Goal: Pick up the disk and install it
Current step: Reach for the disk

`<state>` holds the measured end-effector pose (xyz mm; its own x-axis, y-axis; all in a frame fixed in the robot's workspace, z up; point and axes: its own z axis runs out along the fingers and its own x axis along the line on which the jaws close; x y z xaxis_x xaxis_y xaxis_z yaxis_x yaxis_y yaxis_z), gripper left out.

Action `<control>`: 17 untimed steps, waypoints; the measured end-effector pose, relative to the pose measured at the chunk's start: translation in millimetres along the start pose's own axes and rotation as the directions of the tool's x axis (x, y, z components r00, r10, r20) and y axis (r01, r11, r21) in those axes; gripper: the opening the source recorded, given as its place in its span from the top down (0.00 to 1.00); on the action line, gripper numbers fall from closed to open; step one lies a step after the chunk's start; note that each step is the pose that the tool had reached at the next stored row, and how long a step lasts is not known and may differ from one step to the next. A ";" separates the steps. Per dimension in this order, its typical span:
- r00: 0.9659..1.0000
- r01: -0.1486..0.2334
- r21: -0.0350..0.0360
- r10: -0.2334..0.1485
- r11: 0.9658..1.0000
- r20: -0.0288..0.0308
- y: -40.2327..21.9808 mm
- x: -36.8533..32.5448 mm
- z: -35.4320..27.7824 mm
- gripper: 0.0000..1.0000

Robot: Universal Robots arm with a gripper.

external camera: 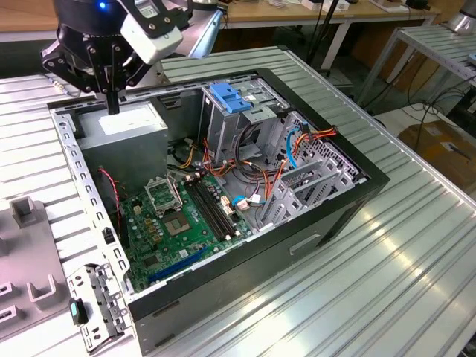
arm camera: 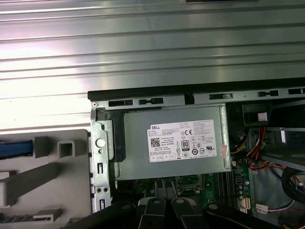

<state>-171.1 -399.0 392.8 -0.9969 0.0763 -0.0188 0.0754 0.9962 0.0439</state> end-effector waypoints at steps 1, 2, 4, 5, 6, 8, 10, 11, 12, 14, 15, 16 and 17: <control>1.000 0.000 0.000 0.000 1.000 0.000 -0.1 0.9 0.0 0.89; 1.000 0.000 0.000 0.000 1.000 0.000 -0.1 1.6 -0.1 0.89; 1.000 0.000 0.000 0.000 1.000 0.000 -0.2 3.3 -0.1 0.89; 1.000 0.000 0.000 0.000 1.000 0.000 -0.3 4.0 -0.1 0.89; 1.000 0.000 0.000 0.000 1.000 0.000 -0.3 4.5 0.0 0.89; 1.000 0.000 0.000 0.000 1.000 0.000 -0.4 5.5 -0.1 0.89; 1.000 0.000 0.000 0.000 1.000 -0.001 -0.6 8.5 -0.1 0.89; 1.000 0.000 0.000 0.000 1.000 -0.001 -0.7 9.0 -0.1 0.89; 1.000 0.000 0.000 0.000 1.000 -0.001 -0.7 9.6 -0.1 0.89; 1.000 0.000 0.000 0.000 1.000 -0.002 -0.8 10.3 -0.1 0.89; 1.000 0.000 0.000 0.000 1.000 -0.002 -0.8 10.6 -0.2 0.89; 1.000 0.000 0.000 0.000 1.000 -0.002 -0.8 11.2 -0.2 0.89; 1.000 0.000 0.000 0.000 1.000 -0.002 -0.9 11.8 -0.2 0.89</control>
<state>-183.0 -399.0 392.7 -0.9969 0.0762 -0.0171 0.0754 0.9962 0.0438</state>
